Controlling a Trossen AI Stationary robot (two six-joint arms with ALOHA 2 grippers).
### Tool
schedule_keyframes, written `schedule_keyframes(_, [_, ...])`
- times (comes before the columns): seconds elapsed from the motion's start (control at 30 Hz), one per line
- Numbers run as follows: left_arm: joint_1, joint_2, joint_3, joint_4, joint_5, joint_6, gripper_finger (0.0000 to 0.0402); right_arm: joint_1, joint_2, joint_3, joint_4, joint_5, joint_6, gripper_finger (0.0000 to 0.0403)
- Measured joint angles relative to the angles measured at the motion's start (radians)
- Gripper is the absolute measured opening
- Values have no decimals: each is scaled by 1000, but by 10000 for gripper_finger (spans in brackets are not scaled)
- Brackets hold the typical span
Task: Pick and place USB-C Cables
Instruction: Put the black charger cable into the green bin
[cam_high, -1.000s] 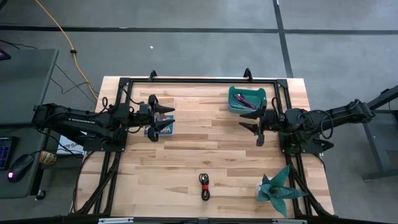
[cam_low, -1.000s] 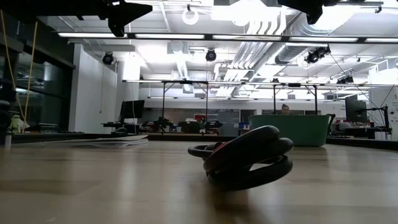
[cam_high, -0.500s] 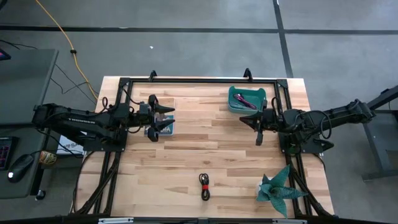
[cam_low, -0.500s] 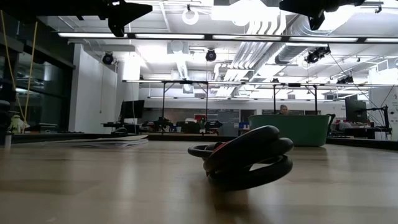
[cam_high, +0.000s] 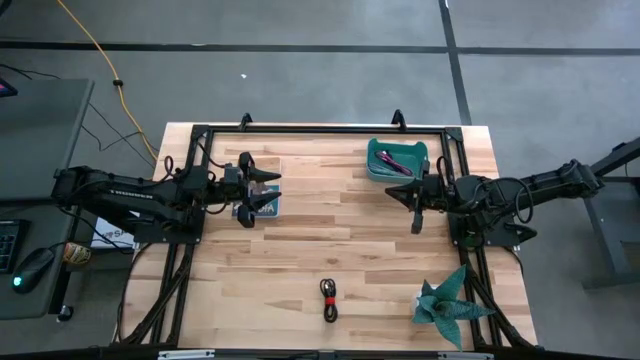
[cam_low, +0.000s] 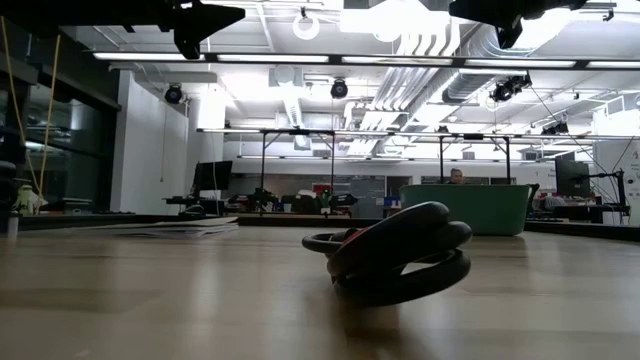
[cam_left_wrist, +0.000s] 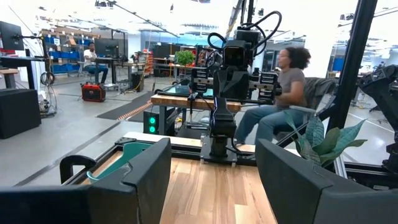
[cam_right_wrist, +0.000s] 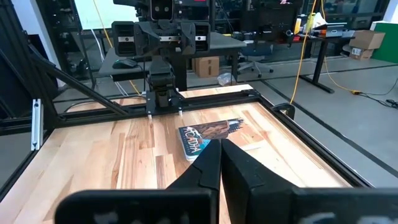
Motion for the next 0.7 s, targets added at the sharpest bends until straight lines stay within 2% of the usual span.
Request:
schedule_keyframes(0.57, [0,0,0,15,0,-9,214,0,0,0,0,0,-1,0])
schedule_keyframes(0.7, [0,0,43,29,27,-11,214,0,0,0,0,0,-7,0])
